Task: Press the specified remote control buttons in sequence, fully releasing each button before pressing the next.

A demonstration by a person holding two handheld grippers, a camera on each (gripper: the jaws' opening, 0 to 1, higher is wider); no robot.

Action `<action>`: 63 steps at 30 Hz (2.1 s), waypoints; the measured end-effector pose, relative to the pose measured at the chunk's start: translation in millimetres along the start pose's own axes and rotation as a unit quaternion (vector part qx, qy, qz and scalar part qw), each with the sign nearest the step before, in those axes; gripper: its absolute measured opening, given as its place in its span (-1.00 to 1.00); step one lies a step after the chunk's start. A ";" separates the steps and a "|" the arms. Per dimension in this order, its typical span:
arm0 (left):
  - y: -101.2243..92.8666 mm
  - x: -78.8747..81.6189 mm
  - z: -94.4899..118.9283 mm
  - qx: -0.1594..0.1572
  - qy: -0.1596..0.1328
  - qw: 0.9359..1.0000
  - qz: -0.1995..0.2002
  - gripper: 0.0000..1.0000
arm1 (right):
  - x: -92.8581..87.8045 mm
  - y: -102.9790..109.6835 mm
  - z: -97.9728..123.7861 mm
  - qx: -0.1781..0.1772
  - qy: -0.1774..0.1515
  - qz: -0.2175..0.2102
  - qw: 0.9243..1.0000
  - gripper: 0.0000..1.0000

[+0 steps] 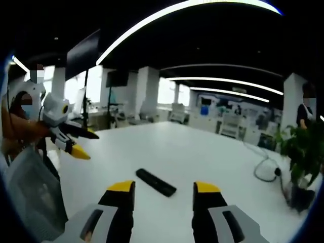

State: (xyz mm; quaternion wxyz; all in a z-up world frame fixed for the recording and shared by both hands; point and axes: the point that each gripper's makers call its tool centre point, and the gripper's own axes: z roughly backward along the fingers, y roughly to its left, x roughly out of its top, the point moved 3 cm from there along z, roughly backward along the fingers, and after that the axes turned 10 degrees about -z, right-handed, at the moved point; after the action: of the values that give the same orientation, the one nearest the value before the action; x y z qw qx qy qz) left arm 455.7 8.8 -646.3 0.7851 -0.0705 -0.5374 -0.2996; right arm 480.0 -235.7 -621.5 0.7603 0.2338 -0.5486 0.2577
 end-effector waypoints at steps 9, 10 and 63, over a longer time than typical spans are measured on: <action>7.1 2.0 -12.8 -0.008 0.005 1.000 -0.010 0.43 | 7.8 -5.1 -11.6 0.007 -0.001 0.004 1.000 -0.15; 7.6 2.4 -14.2 -0.009 0.006 1.000 -0.012 0.43 | 8.2 -5.7 -12.7 0.008 0.000 0.004 1.000 -0.14; 32.3 -34.3 -100.6 -0.078 0.062 0.993 -0.063 0.39 | -30.2 -41.6 -79.6 0.038 0.079 0.013 0.996 -0.16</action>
State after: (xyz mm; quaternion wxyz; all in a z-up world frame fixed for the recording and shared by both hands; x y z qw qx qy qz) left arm 545.7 4.9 -711.4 0.7889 -0.0792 -0.4657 -0.3931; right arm 555.8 -220.5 -676.3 0.7882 0.2342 -0.4797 0.3061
